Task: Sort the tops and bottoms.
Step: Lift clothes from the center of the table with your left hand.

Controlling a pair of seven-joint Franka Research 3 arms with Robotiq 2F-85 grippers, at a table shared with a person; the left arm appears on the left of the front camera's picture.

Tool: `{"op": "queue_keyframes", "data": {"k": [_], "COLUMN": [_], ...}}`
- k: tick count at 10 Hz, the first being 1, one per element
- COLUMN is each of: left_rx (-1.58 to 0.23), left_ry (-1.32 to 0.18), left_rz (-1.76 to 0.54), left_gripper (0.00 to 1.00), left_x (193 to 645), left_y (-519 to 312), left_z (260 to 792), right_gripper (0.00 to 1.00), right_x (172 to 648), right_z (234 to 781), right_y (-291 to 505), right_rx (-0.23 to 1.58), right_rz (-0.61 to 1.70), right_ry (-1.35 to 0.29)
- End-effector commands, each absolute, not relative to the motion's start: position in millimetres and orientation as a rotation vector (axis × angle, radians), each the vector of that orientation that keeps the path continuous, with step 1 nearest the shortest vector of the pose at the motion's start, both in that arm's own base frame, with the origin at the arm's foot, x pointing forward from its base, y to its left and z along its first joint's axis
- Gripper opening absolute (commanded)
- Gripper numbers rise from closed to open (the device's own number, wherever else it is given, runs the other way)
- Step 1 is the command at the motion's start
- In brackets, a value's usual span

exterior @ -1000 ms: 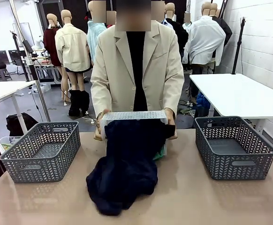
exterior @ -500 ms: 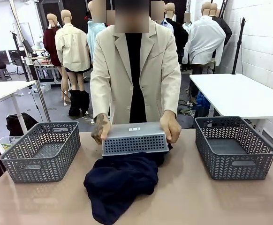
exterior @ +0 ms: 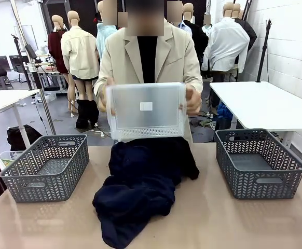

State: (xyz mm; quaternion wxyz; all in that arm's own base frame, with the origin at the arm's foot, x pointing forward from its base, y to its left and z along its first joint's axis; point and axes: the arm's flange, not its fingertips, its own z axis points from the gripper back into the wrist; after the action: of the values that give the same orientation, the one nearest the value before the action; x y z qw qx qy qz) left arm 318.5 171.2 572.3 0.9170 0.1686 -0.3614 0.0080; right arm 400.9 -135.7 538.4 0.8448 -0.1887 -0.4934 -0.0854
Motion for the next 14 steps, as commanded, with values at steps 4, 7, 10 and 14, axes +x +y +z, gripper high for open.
{"op": "queue_keyframes", "data": {"k": [4,7,10,14], "left_rx": [0.357,0.357,0.357,0.357], "left_ry": [-0.749,-0.749,-0.749,-0.749], "left_rz": [0.016,0.016,0.016,0.016], "left_gripper": [1.0,1.0,1.0,1.0], "left_x": [318.0,318.0,318.0,318.0], "left_y": [171.8,171.8,171.8,171.8], "left_z": [572.8,572.8,572.8,572.8], "right_gripper": [1.0,1.0,1.0,1.0], "right_x": [400.5,400.5,400.5,400.5], "right_z": [539.3,539.3,539.3,539.3], "right_y": [-136.5,-136.5,-136.5,-136.5], "right_rx": [-0.404,-0.404,-0.404,-0.404], "right_rz": [-0.18,-0.18,-0.18,-0.18], "right_ry": [-1.046,-1.046,-1.046,-1.046]}}
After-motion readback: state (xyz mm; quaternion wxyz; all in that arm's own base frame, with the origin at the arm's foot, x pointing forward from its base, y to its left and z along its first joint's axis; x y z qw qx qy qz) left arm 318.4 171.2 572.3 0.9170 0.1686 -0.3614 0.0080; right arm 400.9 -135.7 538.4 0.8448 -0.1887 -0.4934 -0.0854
